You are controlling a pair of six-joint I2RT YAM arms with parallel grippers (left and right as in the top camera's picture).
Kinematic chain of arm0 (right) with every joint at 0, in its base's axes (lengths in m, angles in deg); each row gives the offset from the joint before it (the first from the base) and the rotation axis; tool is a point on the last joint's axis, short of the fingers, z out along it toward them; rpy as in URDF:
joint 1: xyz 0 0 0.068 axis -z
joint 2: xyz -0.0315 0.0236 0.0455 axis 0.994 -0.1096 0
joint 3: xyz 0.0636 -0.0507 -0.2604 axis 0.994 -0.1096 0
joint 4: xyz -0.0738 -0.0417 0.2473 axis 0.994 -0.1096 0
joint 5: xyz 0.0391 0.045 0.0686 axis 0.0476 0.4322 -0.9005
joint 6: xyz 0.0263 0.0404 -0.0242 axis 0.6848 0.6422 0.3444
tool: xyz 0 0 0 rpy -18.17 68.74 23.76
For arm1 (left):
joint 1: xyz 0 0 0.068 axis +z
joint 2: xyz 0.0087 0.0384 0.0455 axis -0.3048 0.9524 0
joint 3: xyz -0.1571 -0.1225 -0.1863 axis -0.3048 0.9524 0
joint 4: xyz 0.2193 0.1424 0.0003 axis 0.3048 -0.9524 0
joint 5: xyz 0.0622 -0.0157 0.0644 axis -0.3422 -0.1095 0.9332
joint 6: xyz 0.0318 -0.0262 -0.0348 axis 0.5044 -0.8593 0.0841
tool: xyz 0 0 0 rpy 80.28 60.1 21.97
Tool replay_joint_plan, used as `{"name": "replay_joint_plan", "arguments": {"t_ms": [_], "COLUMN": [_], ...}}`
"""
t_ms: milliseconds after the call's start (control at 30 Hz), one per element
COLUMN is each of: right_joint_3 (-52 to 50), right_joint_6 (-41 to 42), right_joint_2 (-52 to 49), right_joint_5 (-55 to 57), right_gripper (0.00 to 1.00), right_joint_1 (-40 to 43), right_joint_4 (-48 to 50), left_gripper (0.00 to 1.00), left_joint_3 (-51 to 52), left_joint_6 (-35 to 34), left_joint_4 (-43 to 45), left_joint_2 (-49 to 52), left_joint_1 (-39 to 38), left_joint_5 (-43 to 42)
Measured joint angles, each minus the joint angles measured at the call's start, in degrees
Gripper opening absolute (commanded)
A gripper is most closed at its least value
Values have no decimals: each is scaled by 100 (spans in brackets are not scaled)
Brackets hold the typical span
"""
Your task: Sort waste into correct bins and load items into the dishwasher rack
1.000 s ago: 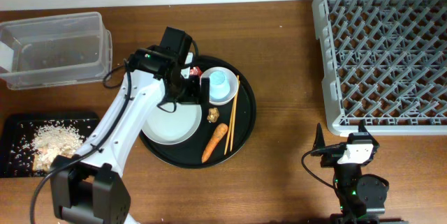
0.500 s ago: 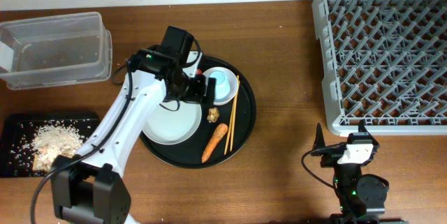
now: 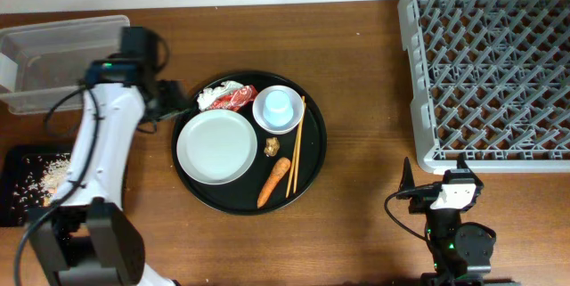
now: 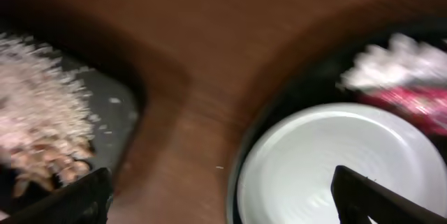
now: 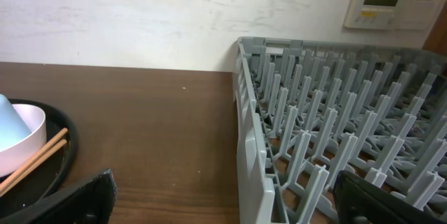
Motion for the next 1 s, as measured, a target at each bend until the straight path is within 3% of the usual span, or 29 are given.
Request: {"name": "replay_joint_plan", "arguments": {"t_ms": [133, 433, 533, 800, 900, 1000], "right_joint_3": [0, 0, 0, 0, 0, 0], "right_joint_6": [2, -2, 0, 39, 457, 1062], "right_joint_2": [0, -2, -2, 9, 9, 9], "right_joint_5": [0, -387, -1534, -6994, -7910, -8006], "right_gripper": [99, 98, 98, 98, 98, 98], "right_joint_1": [0, 0, 0, -11, -11, -11], "right_joint_4": [0, 269, 916, 3967, 4146, 4153], "left_gripper": [99, 99, 99, 99, 99, 99], "left_joint_3": [0, 0, 0, 0, 0, 0], "left_joint_6": [-17, -17, -17, -17, -17, -17], "left_joint_4": [-4, -4, -4, -7, -7, -7], "left_joint_2": [0, 0, 0, 0, 0, 0], "left_joint_1": [393, 492, 492, 492, 492, 492], "left_joint_5": [52, 52, 50, 70, 70, 70]}}
